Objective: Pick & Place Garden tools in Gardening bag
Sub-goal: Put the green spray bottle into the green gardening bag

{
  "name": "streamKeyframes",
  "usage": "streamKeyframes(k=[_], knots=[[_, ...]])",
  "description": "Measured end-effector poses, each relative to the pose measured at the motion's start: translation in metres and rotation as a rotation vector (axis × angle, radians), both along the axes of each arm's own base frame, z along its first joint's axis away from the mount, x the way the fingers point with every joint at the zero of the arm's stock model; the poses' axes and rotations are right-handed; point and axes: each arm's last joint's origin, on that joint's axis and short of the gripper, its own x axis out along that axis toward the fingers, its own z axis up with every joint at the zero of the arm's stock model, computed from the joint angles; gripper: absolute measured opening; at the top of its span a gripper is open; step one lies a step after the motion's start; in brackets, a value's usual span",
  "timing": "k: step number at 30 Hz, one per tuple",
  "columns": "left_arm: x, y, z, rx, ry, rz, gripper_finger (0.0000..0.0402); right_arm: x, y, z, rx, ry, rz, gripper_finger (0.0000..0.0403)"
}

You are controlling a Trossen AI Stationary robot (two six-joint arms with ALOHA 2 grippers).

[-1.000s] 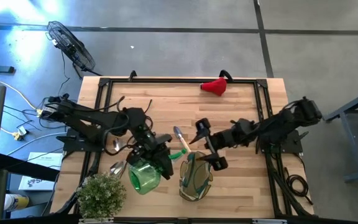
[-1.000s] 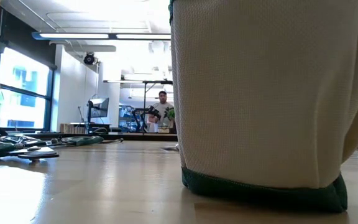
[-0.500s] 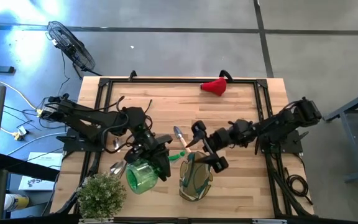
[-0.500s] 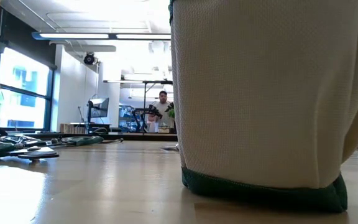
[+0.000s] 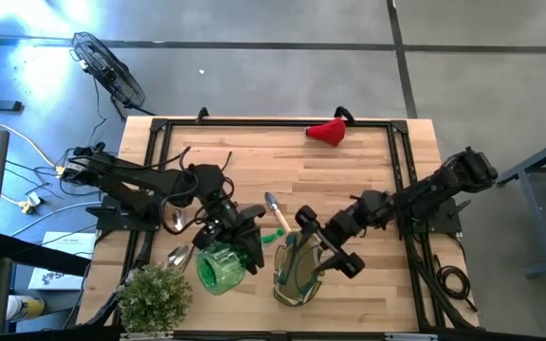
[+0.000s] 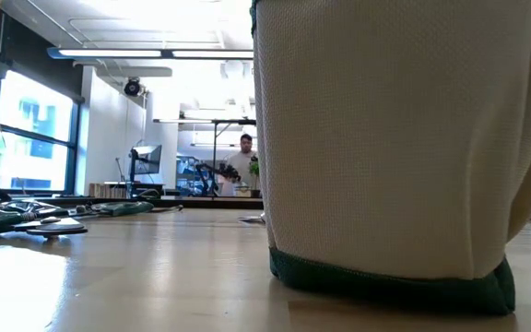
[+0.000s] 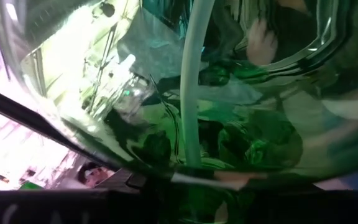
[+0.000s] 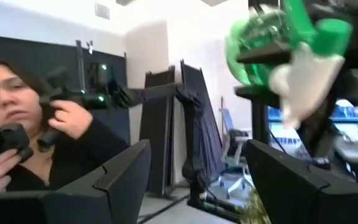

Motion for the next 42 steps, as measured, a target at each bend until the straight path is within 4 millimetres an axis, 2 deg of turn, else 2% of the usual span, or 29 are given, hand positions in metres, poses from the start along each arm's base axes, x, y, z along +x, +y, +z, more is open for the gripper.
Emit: streamKeyframes(k=[6,9,16,23,26,34,42], knots=[[0.002,0.001,-0.003,0.048,-0.026,0.064,0.0134,-0.009,0.014,0.007,0.028,-0.088,0.089,0.0256],[0.004,0.006,-0.003,0.063,-0.038,0.122,0.0134,-0.009,0.017,0.005,0.034,-0.07,0.054,0.0256],[0.005,0.014,-0.003,0.071,-0.049,0.098,0.0134,-0.007,0.011,0.007,0.052,-0.091,-0.025,0.0256],[0.012,0.033,-0.006,0.075,-0.039,0.131,0.0134,-0.003,0.008,0.007,0.166,-0.059,-0.244,0.0256],[0.013,0.039,-0.006,0.074,-0.039,0.146,0.0134,0.001,0.007,0.002,0.185,-0.051,-0.283,0.0256],[0.011,0.037,-0.006,0.073,-0.037,0.051,0.0134,0.006,0.003,-0.003,0.224,-0.025,-0.449,0.0256],[0.011,0.038,-0.008,0.076,-0.015,0.069,0.0134,0.009,-0.006,-0.003,0.275,-0.001,-0.439,0.0256]])
